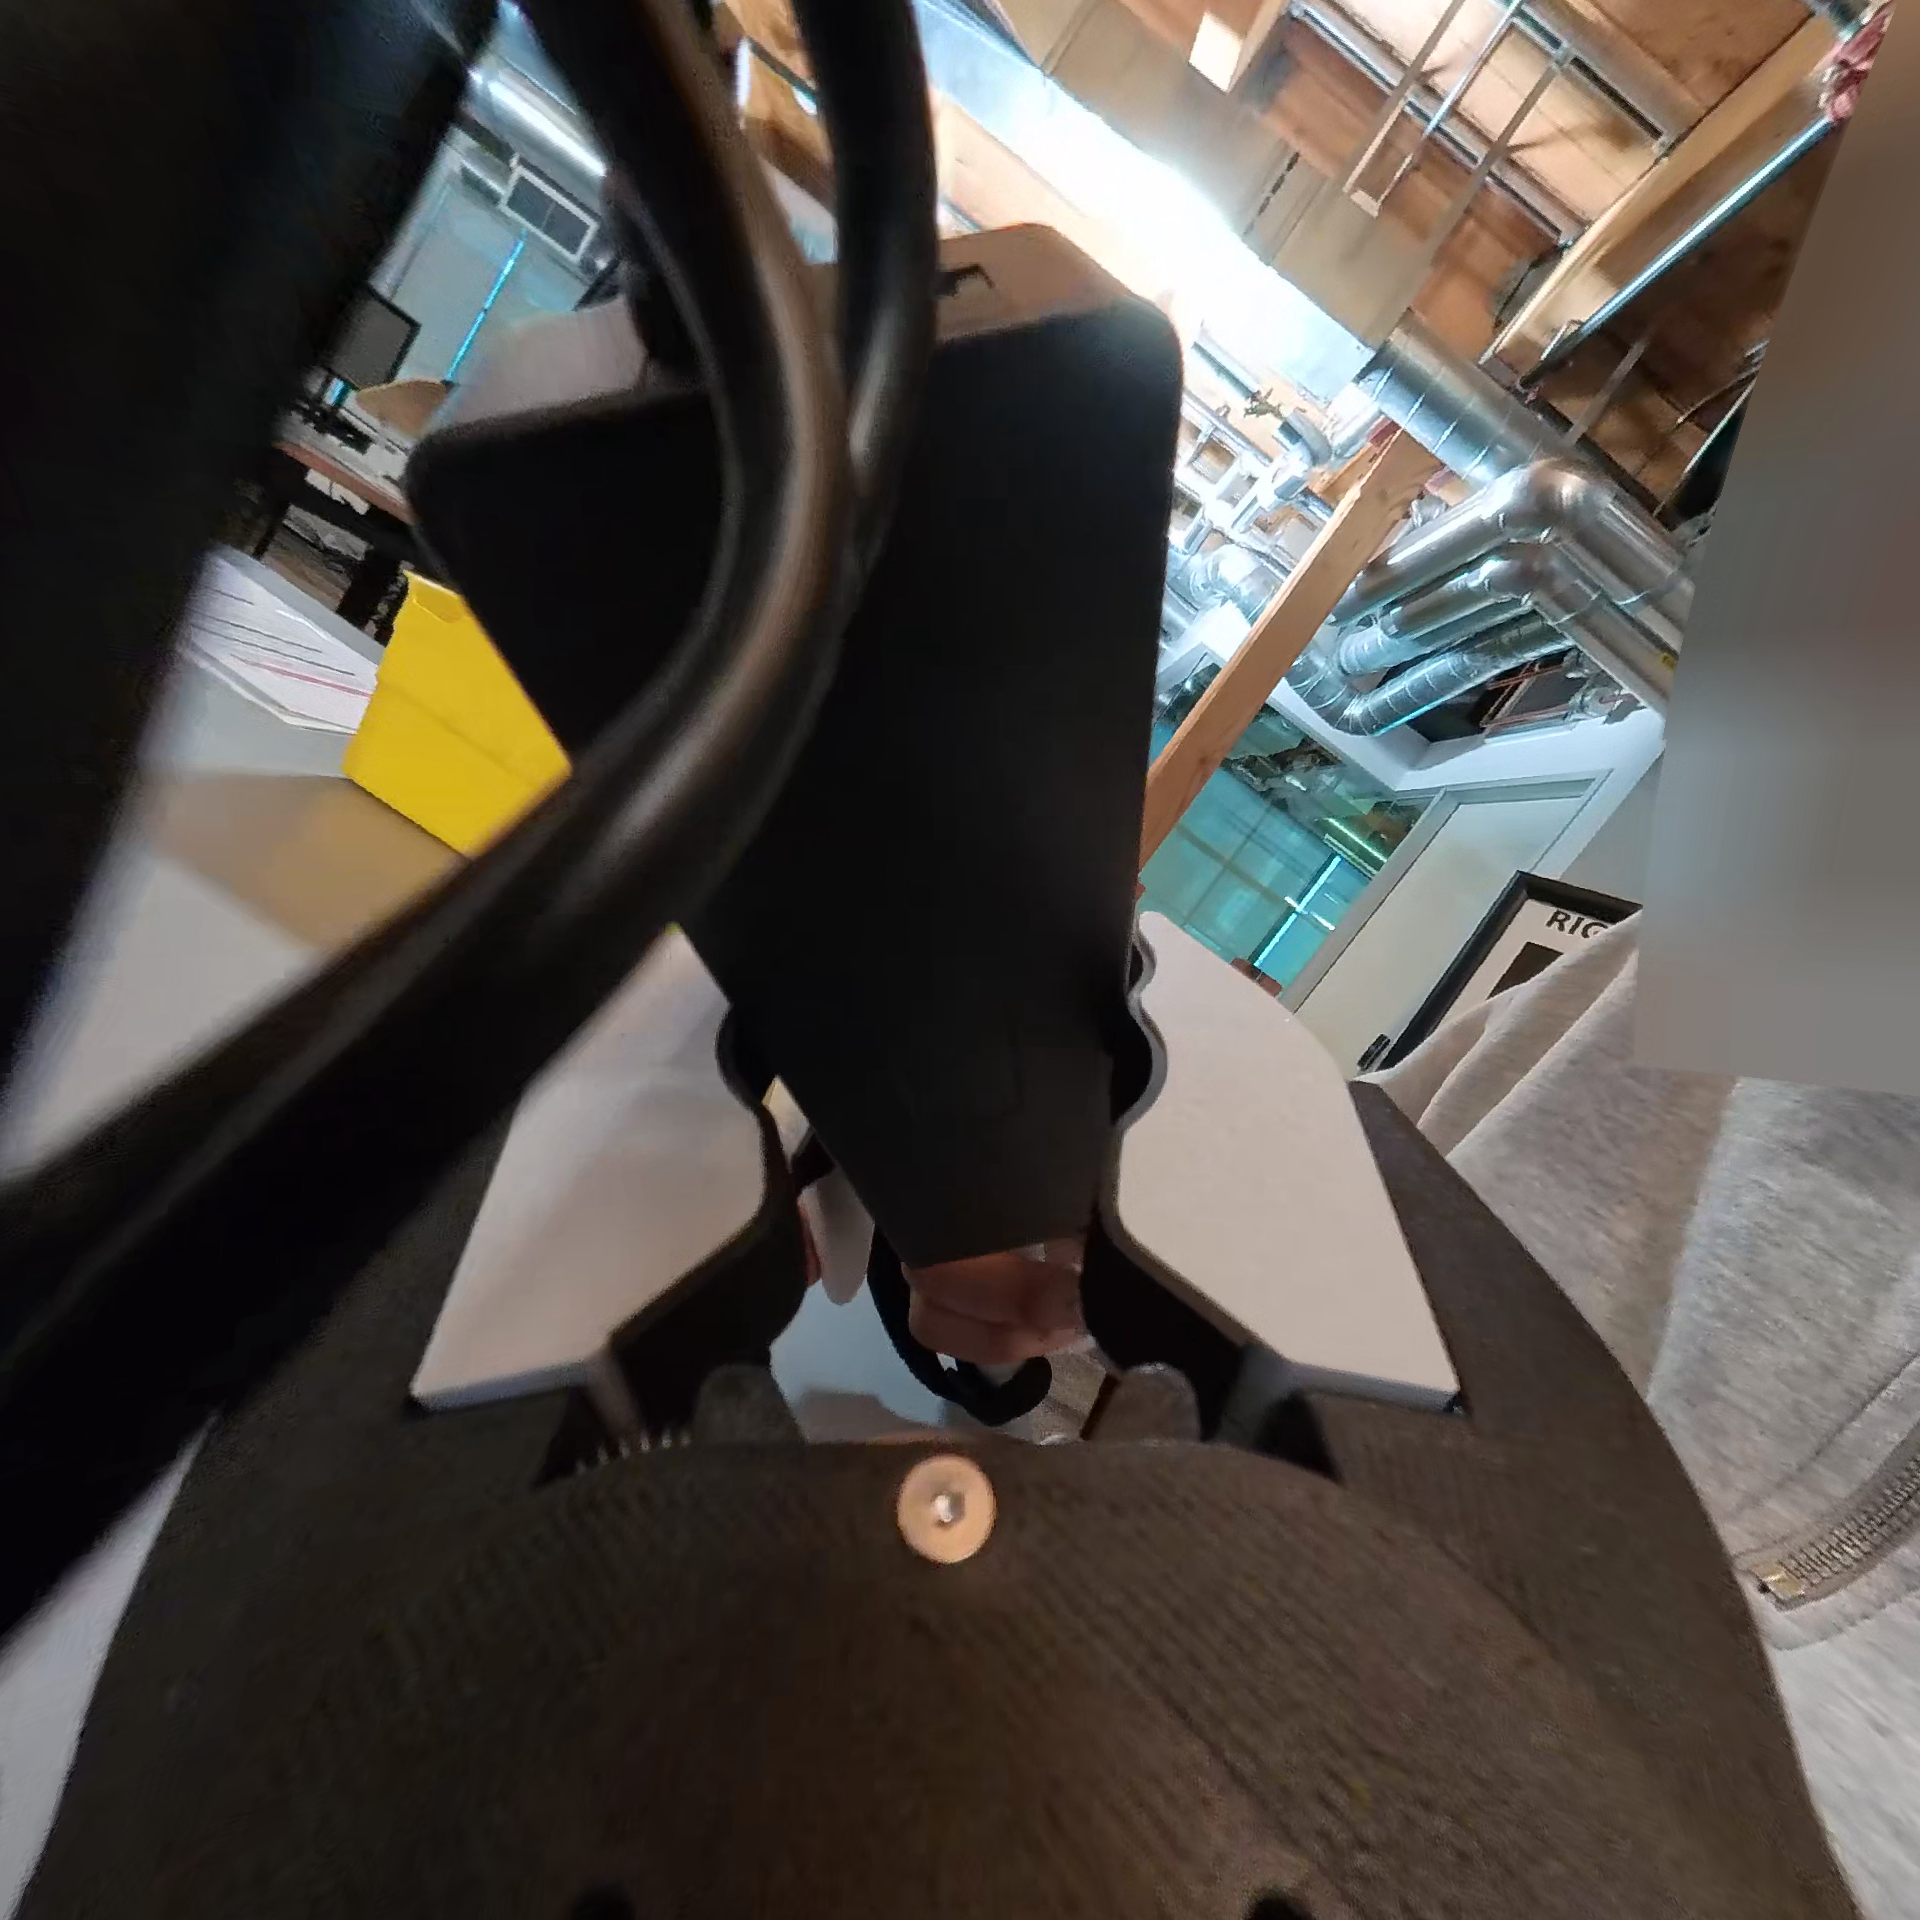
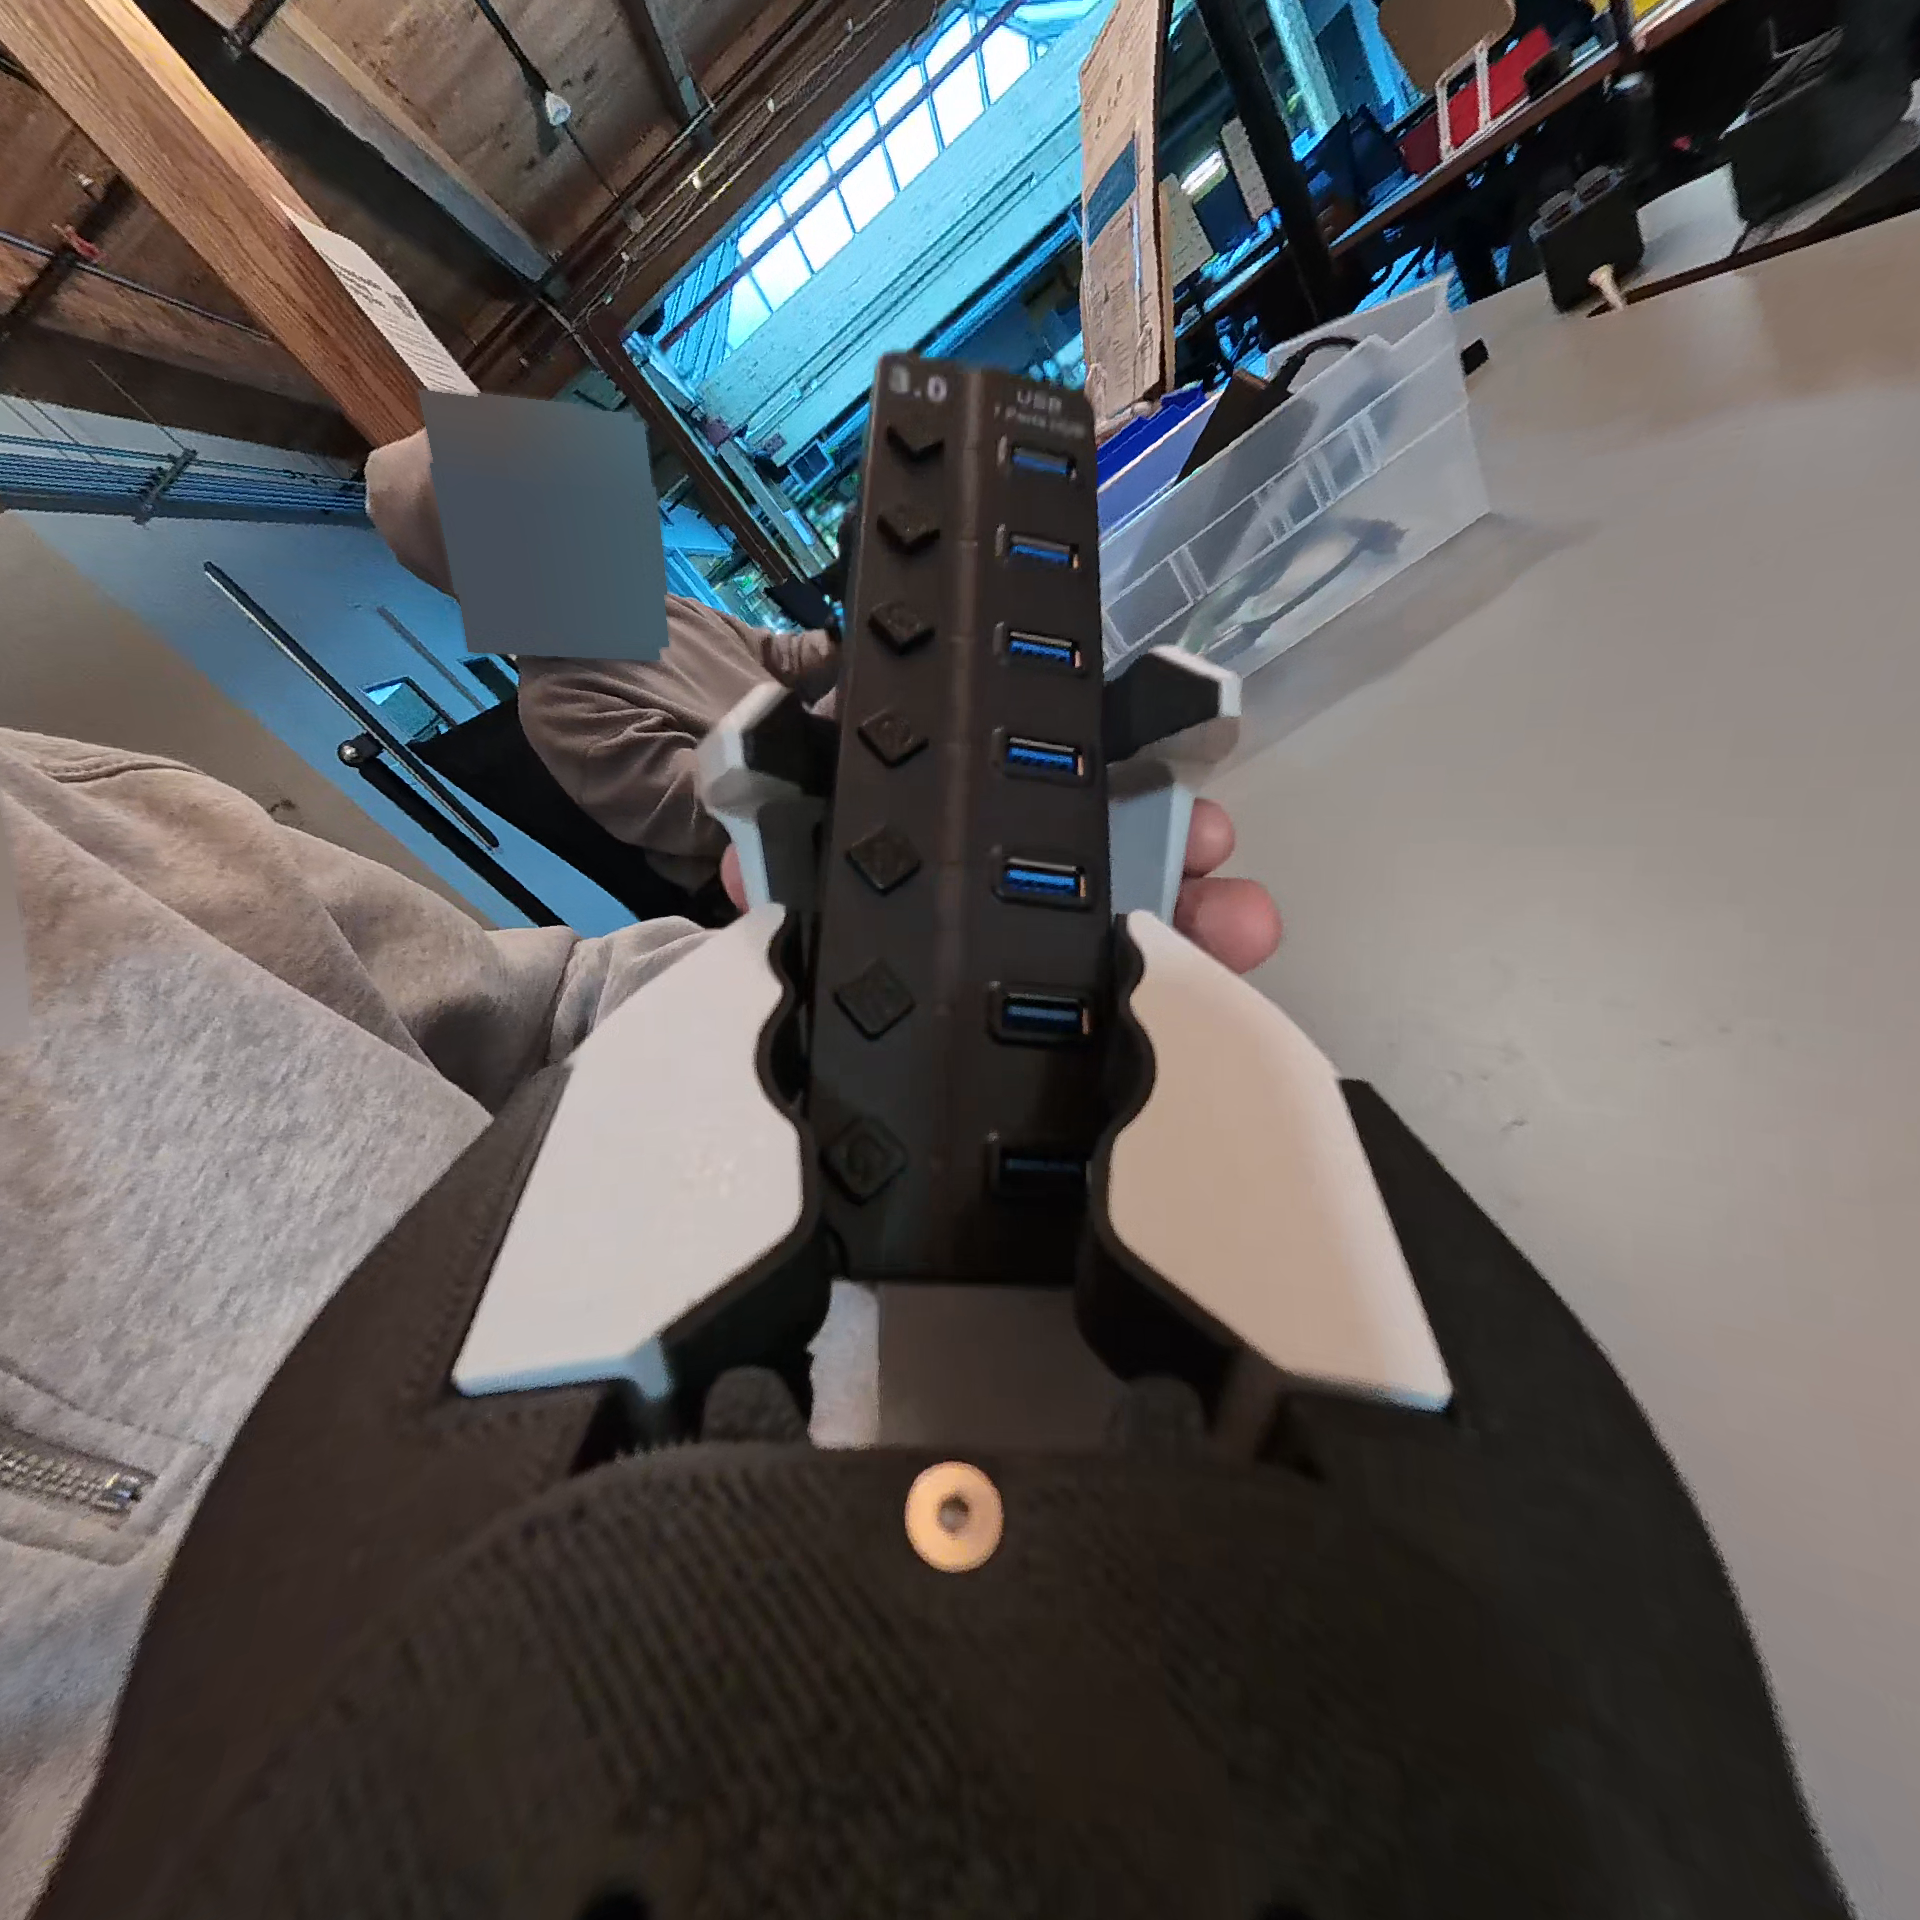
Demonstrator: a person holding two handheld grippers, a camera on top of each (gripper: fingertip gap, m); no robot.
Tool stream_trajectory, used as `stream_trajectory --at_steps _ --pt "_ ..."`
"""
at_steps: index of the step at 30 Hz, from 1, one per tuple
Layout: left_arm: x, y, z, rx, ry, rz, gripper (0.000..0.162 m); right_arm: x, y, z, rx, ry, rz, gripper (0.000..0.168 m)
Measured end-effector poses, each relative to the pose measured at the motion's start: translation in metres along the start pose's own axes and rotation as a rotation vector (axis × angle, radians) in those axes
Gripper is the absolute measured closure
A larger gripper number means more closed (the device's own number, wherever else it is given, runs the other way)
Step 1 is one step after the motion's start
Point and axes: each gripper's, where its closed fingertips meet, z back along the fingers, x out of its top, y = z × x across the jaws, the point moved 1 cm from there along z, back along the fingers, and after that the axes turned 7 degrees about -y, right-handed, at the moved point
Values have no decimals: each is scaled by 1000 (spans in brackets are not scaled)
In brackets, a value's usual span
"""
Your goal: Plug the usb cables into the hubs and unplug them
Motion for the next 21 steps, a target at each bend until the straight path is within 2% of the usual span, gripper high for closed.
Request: stream_trajectory --at_steps 21 --pt "-1 0 1 9 30 -32 97 0 1 0 32 1 -74 108"
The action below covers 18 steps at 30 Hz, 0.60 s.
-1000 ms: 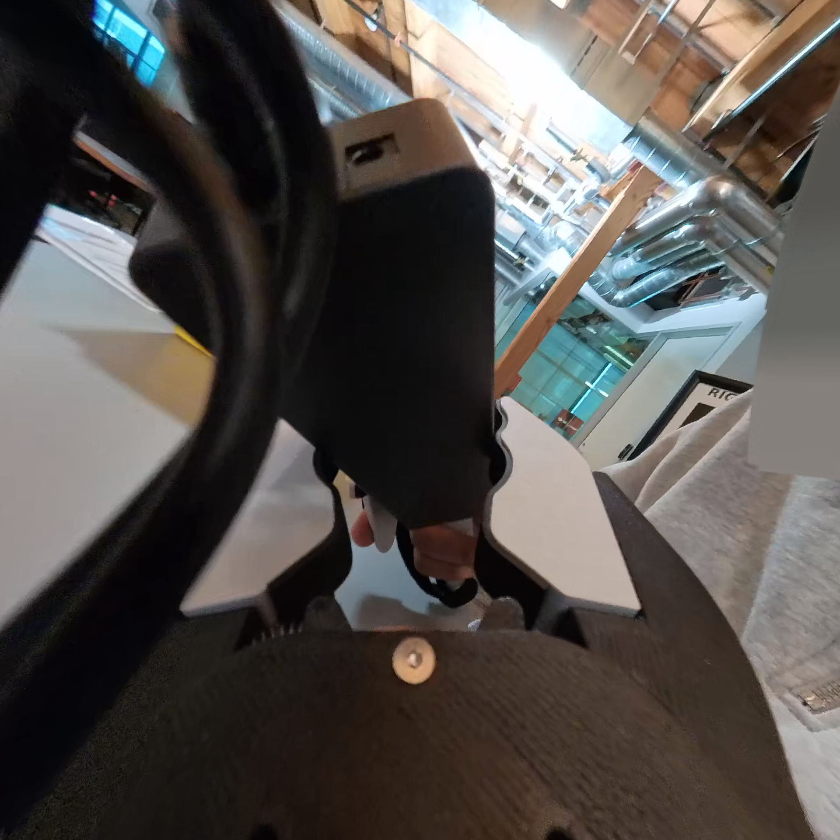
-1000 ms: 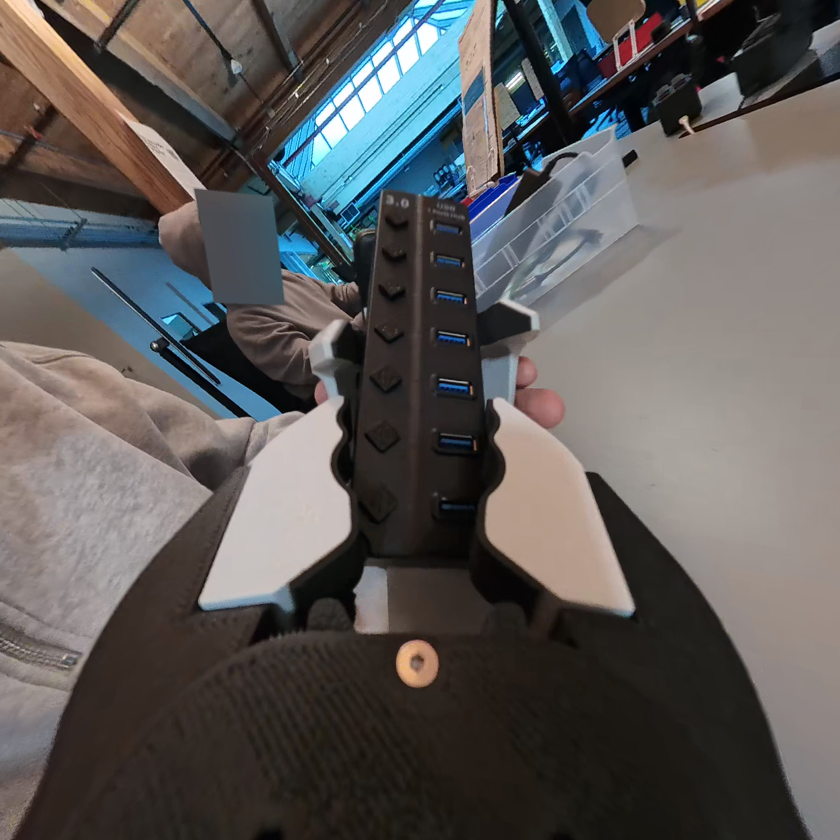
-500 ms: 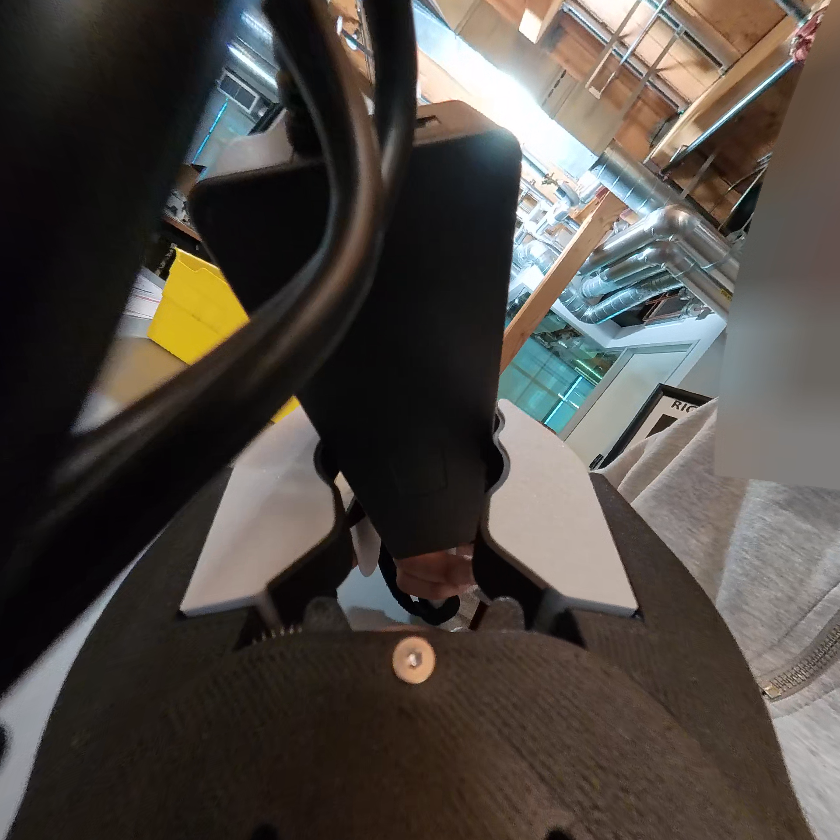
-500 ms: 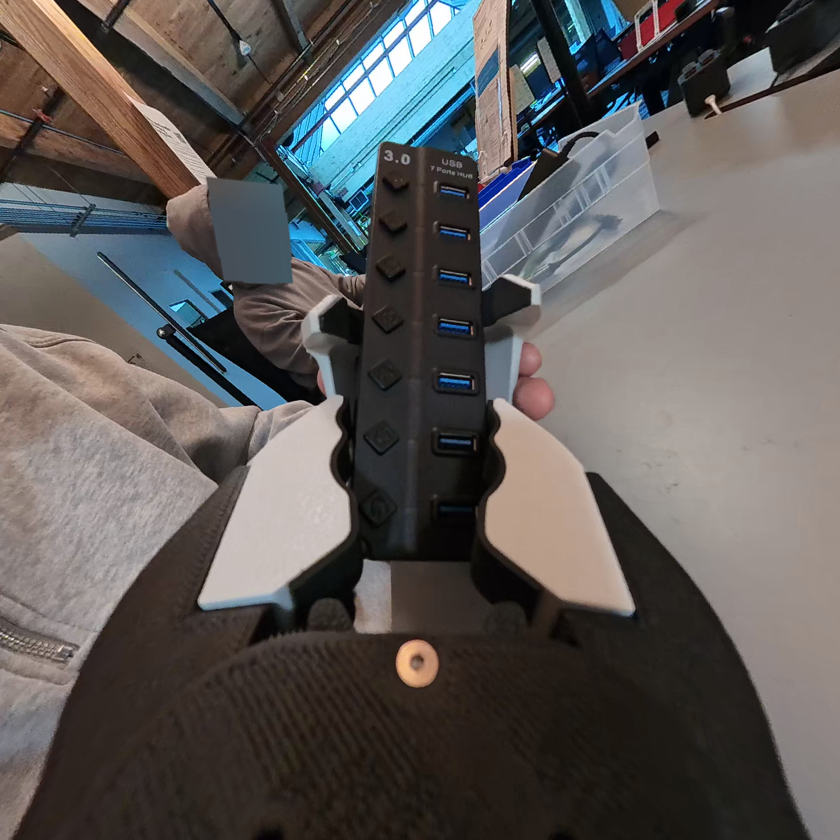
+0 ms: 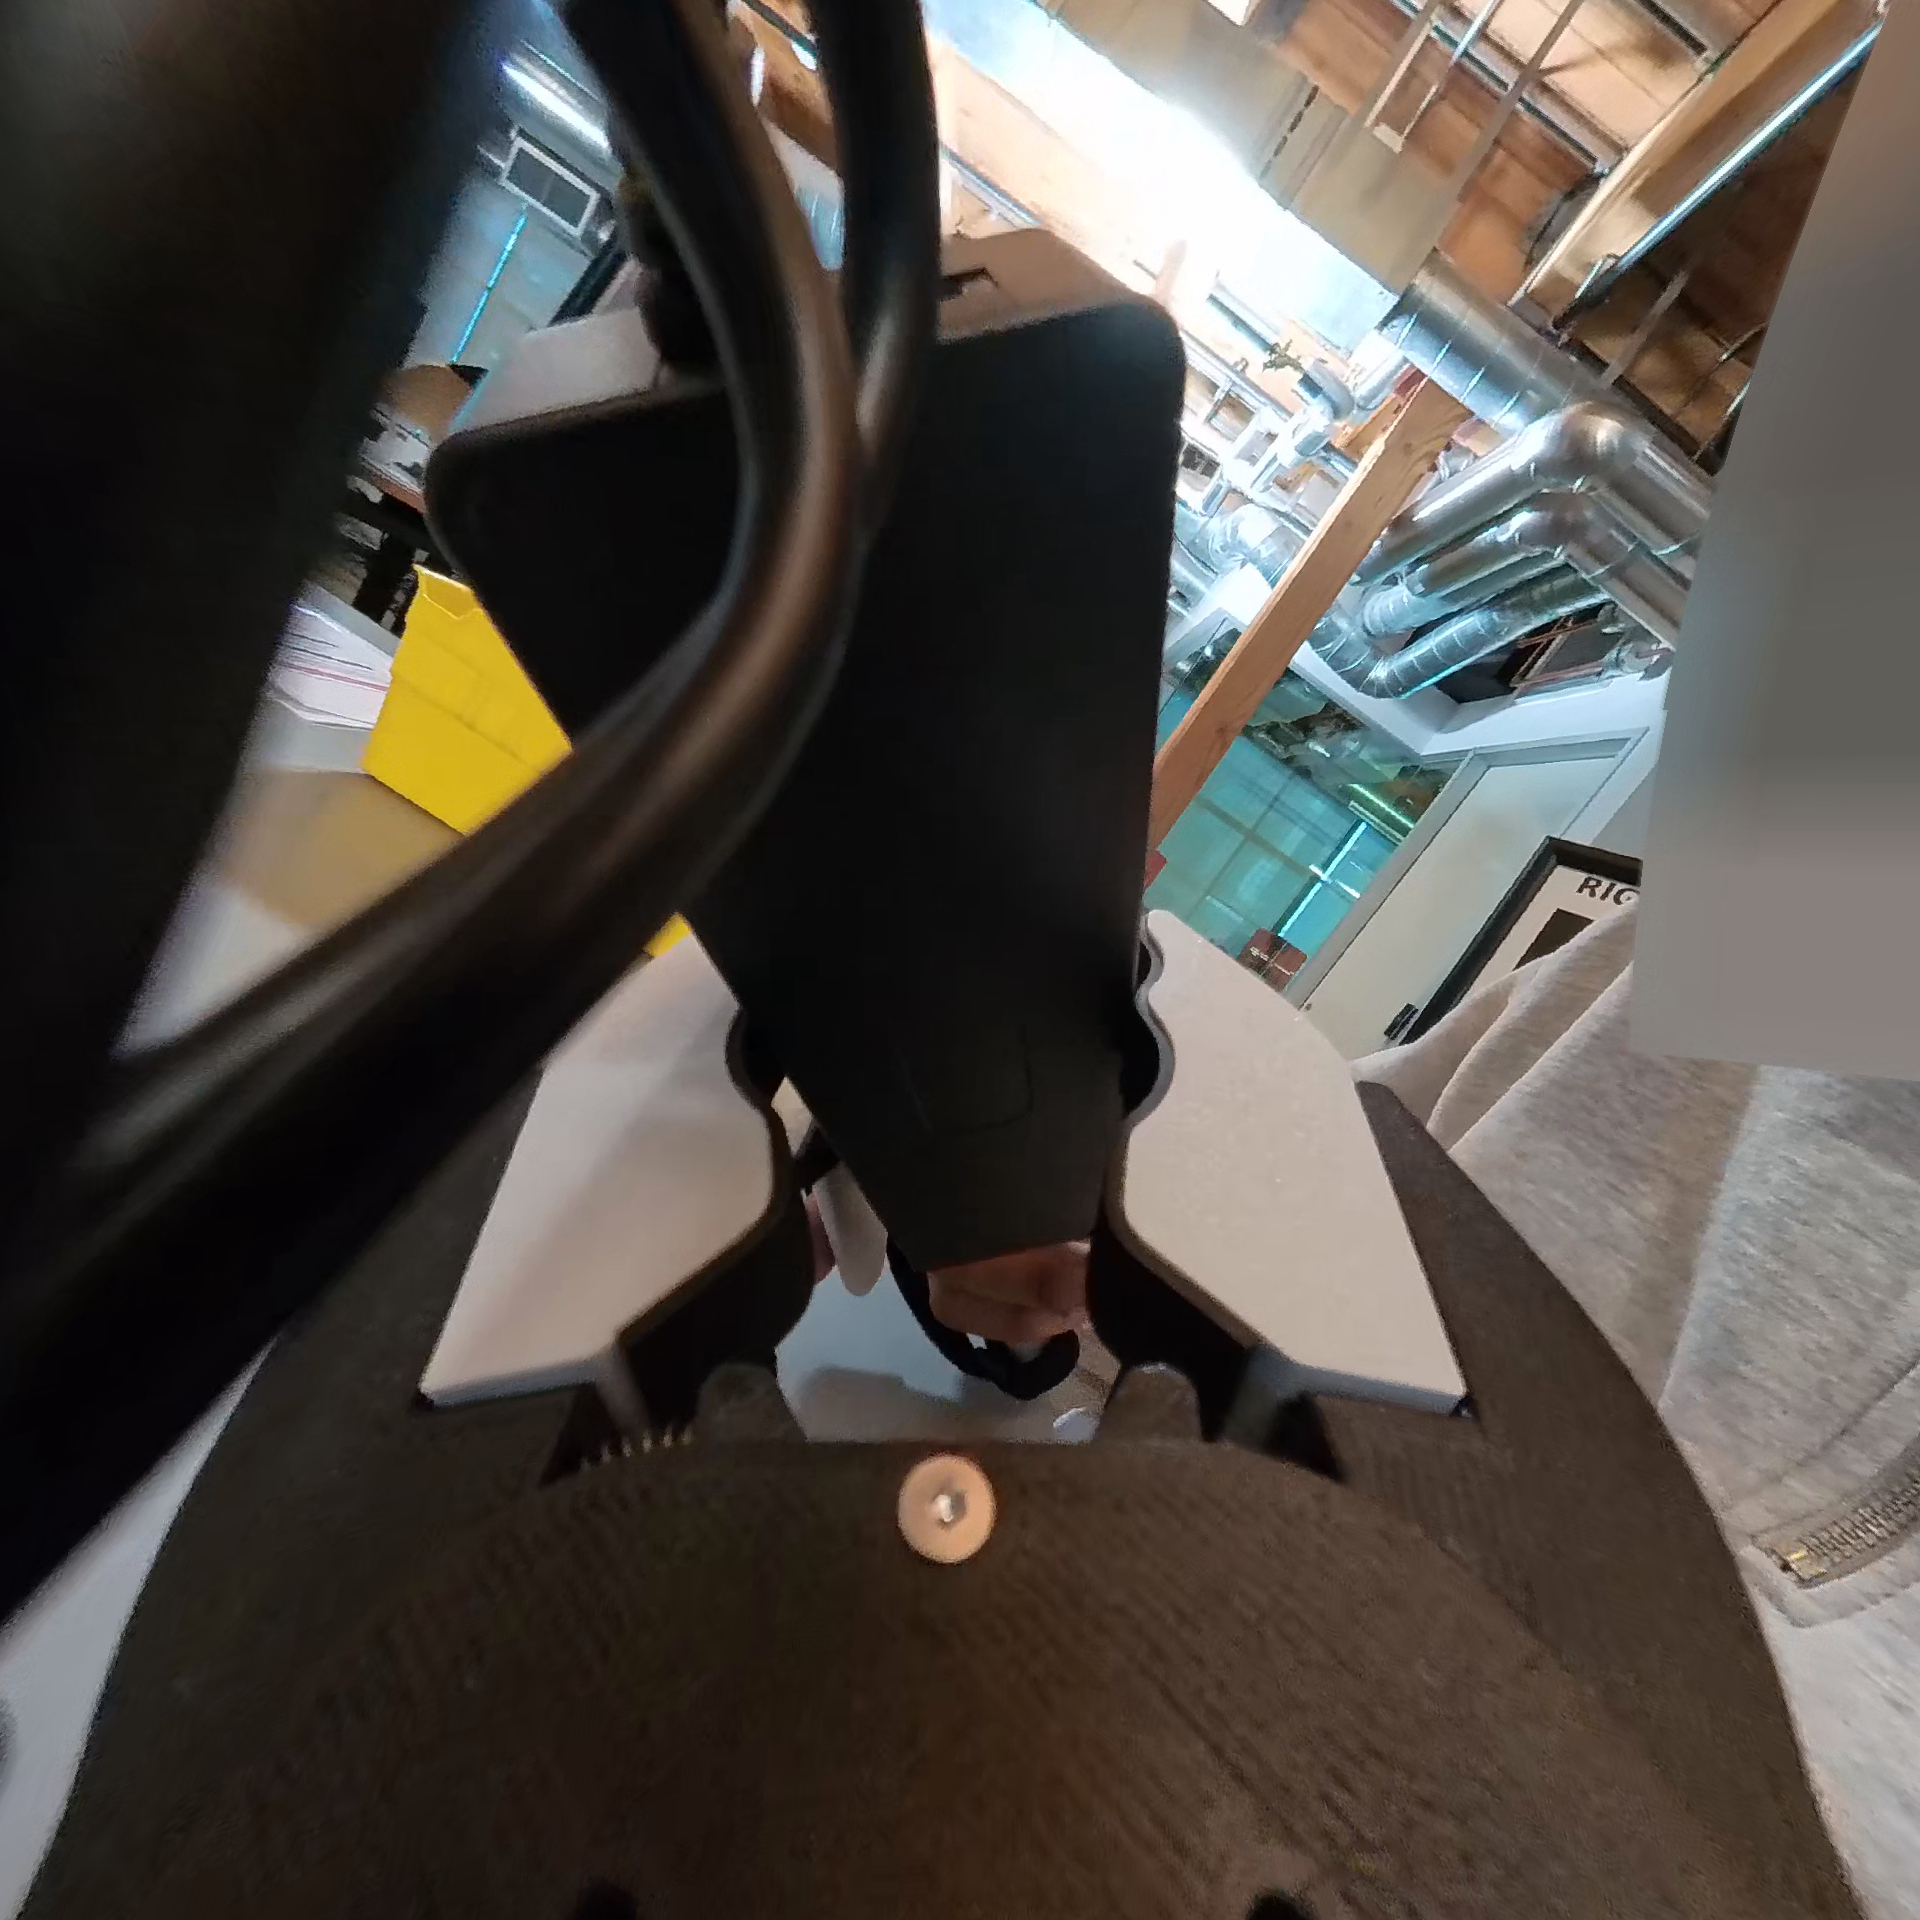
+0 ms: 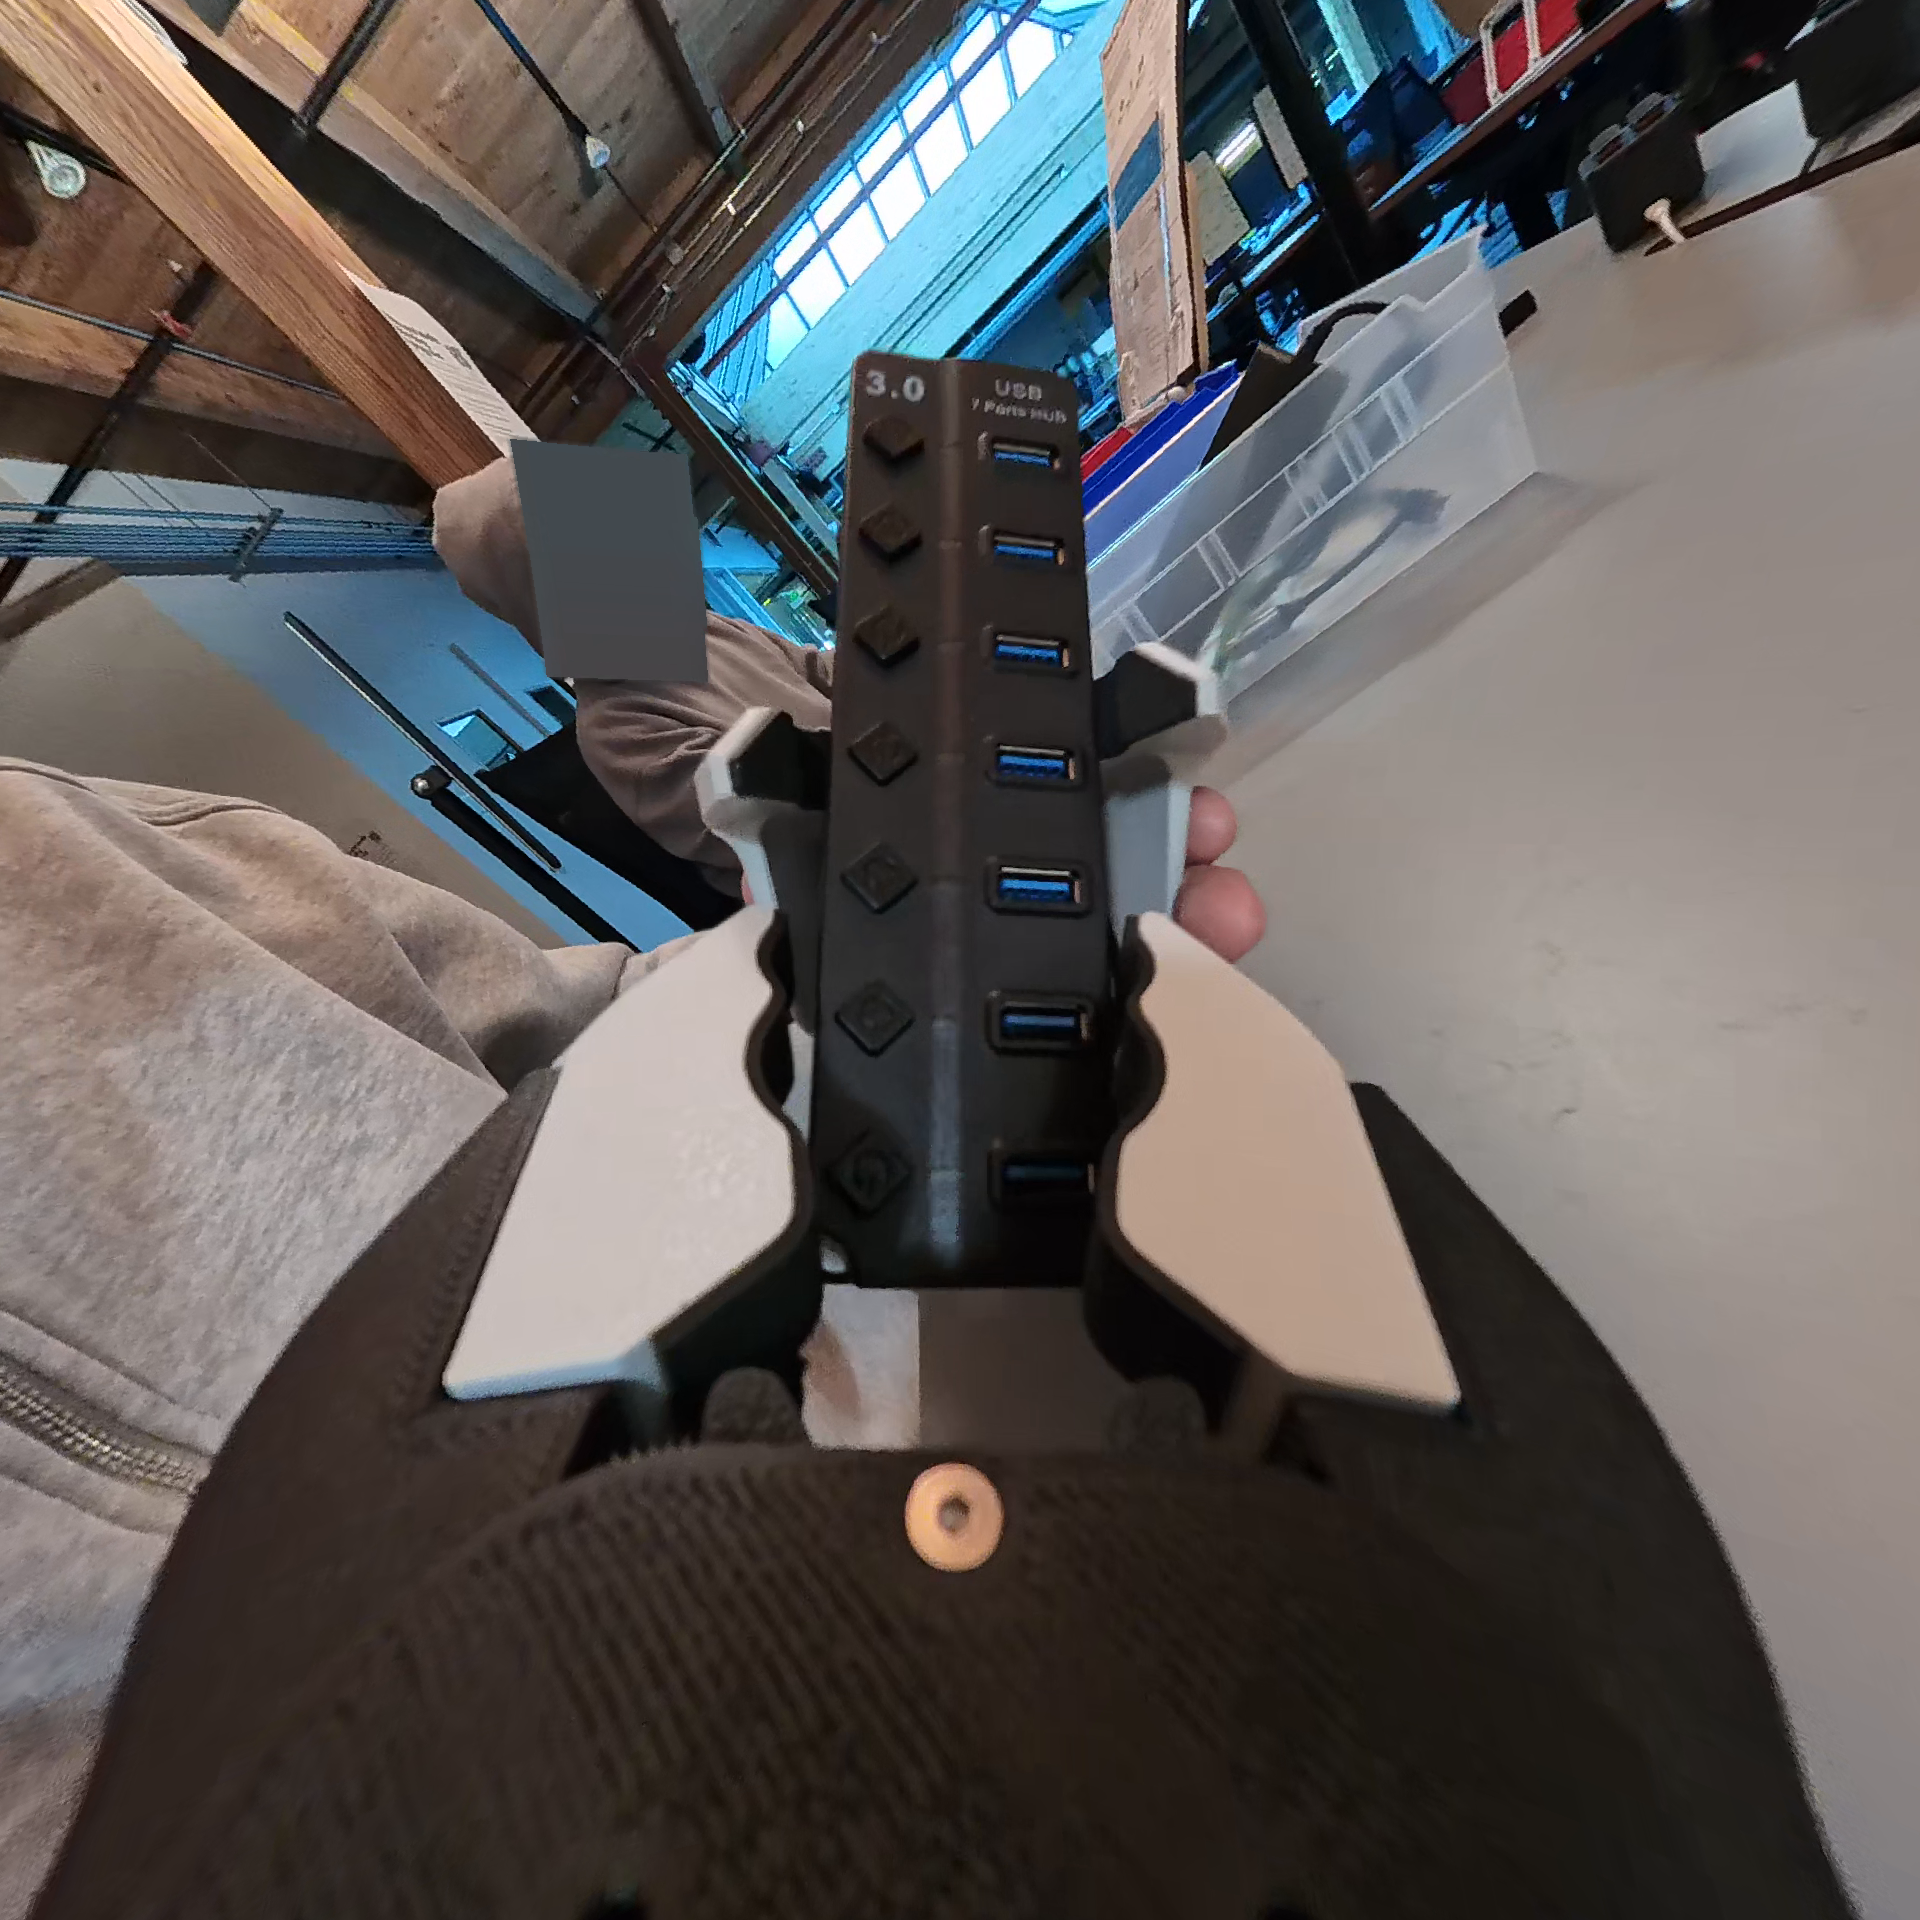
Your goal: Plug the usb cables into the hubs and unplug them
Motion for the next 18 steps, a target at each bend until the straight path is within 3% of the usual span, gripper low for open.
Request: stream_trajectory --at_steps 18 --pt "4 3 2 9 -16 11 97 10 -4 5 -12 -47 -18 108"
